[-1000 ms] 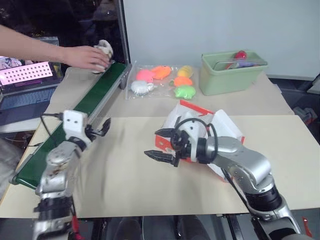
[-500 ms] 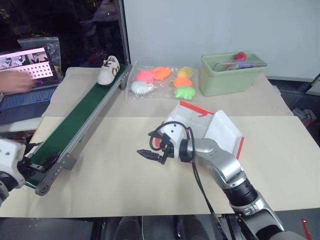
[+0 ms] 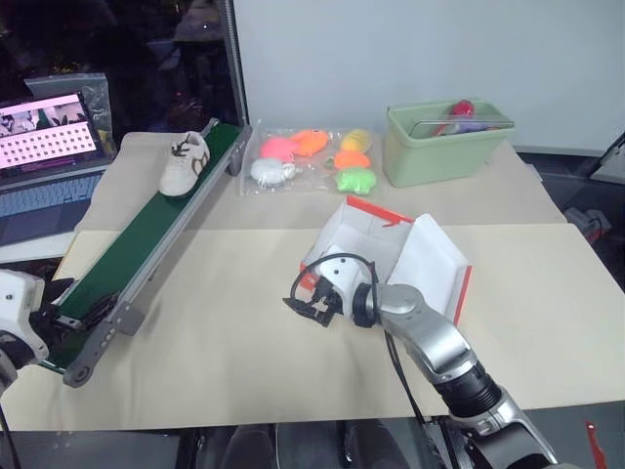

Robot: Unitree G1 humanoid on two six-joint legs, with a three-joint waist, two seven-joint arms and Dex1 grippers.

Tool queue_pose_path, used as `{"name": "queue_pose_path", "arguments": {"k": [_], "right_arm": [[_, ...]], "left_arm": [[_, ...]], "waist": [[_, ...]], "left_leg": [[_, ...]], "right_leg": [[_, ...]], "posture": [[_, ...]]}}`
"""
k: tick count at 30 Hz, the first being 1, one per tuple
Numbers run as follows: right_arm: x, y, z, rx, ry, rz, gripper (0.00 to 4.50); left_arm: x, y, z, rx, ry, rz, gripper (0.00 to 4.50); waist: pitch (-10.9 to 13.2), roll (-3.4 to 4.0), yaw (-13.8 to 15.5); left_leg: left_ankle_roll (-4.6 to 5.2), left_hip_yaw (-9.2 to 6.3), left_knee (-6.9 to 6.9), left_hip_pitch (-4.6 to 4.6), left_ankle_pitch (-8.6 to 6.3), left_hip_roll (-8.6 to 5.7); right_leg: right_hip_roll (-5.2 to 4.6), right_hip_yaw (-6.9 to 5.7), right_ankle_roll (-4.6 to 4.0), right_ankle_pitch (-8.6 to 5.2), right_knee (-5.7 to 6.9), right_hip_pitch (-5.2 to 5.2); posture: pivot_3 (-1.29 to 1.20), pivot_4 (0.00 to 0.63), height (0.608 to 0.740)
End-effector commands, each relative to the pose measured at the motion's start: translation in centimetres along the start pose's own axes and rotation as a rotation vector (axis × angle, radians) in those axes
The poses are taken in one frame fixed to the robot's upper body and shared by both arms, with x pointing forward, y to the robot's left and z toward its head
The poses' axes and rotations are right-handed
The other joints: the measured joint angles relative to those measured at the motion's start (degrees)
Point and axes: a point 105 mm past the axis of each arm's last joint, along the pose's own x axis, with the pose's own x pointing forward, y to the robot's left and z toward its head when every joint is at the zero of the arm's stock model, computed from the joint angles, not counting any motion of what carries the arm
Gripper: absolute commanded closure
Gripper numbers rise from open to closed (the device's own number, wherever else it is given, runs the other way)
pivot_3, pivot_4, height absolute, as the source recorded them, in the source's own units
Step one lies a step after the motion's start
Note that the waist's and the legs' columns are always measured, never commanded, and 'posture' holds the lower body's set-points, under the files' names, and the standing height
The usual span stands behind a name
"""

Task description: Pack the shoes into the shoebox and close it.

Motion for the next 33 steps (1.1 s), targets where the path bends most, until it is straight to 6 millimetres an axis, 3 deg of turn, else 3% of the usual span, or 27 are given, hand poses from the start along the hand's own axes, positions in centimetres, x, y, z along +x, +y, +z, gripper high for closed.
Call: {"name": "queue_pose_path", "arguments": {"k": [1, 16, 33], "right_arm": [[-0.4, 0.2, 1.8, -0.056, -0.071, -0.019, 0.03], [-0.5, -0.5, 1.6, -0.046, -0.070, -0.049, 0.03], [-0.6, -0.8, 1.9, -0.020, -0.086, -0.087, 0.03]], "left_arm": [[-0.2, 0.4, 1.3, 0.028, -0.036, 0.028, 0.00], [-0.3, 0.5, 1.8, 0.036, -0.036, 0.040, 0.00], [0.5, 2.8, 2.0, 0.064, 0.029, 0.078, 0.00]], "waist": [[0.0, 0.00, 0.1], [0.0, -0.01, 0.1], [0.0, -0.02, 0.1]], "left_leg": [[0.00, 0.00, 0.00, 0.00, 0.00, 0.00], [0.00, 0.00, 0.00, 0.01, 0.00, -0.01], [0.00, 0.00, 0.00, 0.00, 0.00, -0.01]], "right_leg": [[0.00, 0.00, 0.00, 0.00, 0.00, 0.00], [-0.01, 0.00, 0.00, 0.00, 0.00, 0.02], [0.01, 0.00, 0.00, 0.00, 0.00, 0.00]], "posture": [[0.00, 0.150, 0.729], [0.00, 0.150, 0.729], [0.00, 0.150, 0.729]]}}
